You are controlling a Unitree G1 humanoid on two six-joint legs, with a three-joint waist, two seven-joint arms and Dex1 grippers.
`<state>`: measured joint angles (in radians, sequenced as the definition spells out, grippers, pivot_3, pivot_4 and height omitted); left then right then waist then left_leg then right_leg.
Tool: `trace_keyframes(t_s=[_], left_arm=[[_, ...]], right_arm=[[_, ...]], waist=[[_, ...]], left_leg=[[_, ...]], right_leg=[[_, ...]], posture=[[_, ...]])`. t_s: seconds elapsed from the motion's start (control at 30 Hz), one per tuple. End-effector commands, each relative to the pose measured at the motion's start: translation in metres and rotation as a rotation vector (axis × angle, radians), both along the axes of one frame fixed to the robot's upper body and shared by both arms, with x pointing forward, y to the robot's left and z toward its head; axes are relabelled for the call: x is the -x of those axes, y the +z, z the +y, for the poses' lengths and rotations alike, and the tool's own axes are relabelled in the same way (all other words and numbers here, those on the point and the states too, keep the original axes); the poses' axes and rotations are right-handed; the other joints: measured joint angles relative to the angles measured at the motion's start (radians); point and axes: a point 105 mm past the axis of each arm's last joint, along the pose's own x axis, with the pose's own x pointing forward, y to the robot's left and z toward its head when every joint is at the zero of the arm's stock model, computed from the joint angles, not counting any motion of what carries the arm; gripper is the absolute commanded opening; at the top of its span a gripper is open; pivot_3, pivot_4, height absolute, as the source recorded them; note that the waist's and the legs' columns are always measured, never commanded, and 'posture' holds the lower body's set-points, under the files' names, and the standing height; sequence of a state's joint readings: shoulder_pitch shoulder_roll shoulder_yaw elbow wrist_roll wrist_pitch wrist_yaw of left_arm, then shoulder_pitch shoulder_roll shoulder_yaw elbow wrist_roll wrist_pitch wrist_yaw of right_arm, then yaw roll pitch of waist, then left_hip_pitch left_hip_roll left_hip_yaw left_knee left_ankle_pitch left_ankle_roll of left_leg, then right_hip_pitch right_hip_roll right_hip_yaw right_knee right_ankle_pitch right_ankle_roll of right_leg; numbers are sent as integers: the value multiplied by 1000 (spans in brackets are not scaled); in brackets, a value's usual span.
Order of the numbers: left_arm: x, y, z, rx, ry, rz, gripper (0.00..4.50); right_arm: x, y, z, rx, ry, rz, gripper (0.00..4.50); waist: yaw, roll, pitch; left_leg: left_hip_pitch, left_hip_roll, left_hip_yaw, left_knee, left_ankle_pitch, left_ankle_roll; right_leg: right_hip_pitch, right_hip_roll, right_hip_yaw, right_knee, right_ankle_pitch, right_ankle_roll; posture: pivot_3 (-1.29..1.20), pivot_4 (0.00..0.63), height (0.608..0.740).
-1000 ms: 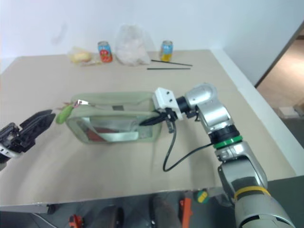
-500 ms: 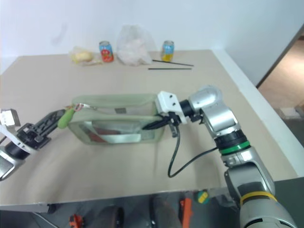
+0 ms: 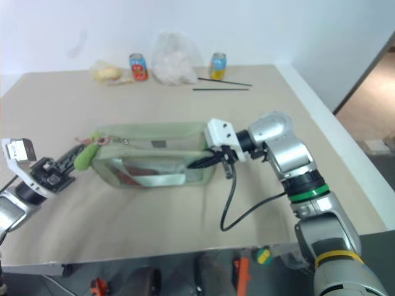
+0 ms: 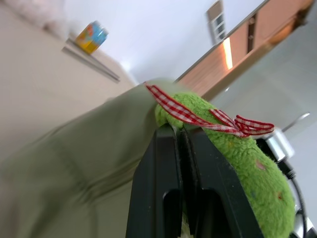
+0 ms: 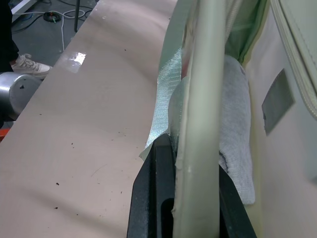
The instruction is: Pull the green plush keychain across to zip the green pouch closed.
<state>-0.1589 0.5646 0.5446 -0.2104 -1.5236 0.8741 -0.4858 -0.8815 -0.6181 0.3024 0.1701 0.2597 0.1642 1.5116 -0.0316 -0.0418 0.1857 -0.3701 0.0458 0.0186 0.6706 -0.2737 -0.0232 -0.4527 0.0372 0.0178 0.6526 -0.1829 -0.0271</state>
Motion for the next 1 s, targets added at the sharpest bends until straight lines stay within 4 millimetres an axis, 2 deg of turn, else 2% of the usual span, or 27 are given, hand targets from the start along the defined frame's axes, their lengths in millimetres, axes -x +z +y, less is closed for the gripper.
trace_keyframes(t_s=[0.03,0.13,0.2,0.3,0.43,0.53,0.67,0.7,0.87,1.0], left_arm=[[4,40,-15,35,-53,-147,37],[4,54,-24,50,-90,-190,37],[1,53,-34,17,-117,-185,37],[-8,44,-47,-79,-123,-147,37],[-29,21,-55,-229,-66,-63,37],[-36,14,-54,-271,-47,-45,998],[-34,16,-49,-284,-37,-59,2493],[-31,18,-47,-289,-40,-77,2725],[-14,26,-40,-274,-77,-131,2725],[2,35,-14,-291,-45,-172,2725]], right_arm=[[2,11,0,-16,14,-43,0],[2,11,2,-17,16,-44,0],[2,11,2,-18,17,-44,0],[2,11,3,-20,18,-45,0],[3,11,4,-22,18,-49,0],[3,10,4,-22,13,-52,0],[3,10,2,-23,2,-53,0],[3,9,2,-23,0,-53,0],[4,9,2,-23,-2,-51,0],[3,9,2,-22,1,-46,0]], waist=[[1,0,0],[-1,0,0],[-2,0,0],[-1,0,0],[-1,0,0],[0,0,0],[0,0,0],[0,0,0],[-2,0,0],[-3,1,0]], left_leg=[[0,0,0,0,0,0],[0,0,0,0,0,0],[0,0,1,0,0,0],[0,0,0,0,0,0],[1,0,0,0,1,-1],[1,0,0,0,1,-2],[2,0,0,0,1,-2],[2,0,0,0,1,-2],[2,0,0,0,1,-2],[2,1,0,0,1,-2]], right_leg=[[0,0,0,0,0,0],[0,0,1,0,0,0],[0,0,1,0,0,0],[0,1,1,0,0,0],[0,1,1,0,0,0],[1,1,1,0,0,0],[1,1,1,0,0,0],[1,1,1,0,0,0],[1,1,1,0,0,0],[0,1,1,0,0,0]], posture=[[0,150,740],[0,150,740],[0,150,740],[0,150,740],[0,150,740],[0,150,740],[0,150,740],[0,150,740],[0,150,740],[0,150,740]])
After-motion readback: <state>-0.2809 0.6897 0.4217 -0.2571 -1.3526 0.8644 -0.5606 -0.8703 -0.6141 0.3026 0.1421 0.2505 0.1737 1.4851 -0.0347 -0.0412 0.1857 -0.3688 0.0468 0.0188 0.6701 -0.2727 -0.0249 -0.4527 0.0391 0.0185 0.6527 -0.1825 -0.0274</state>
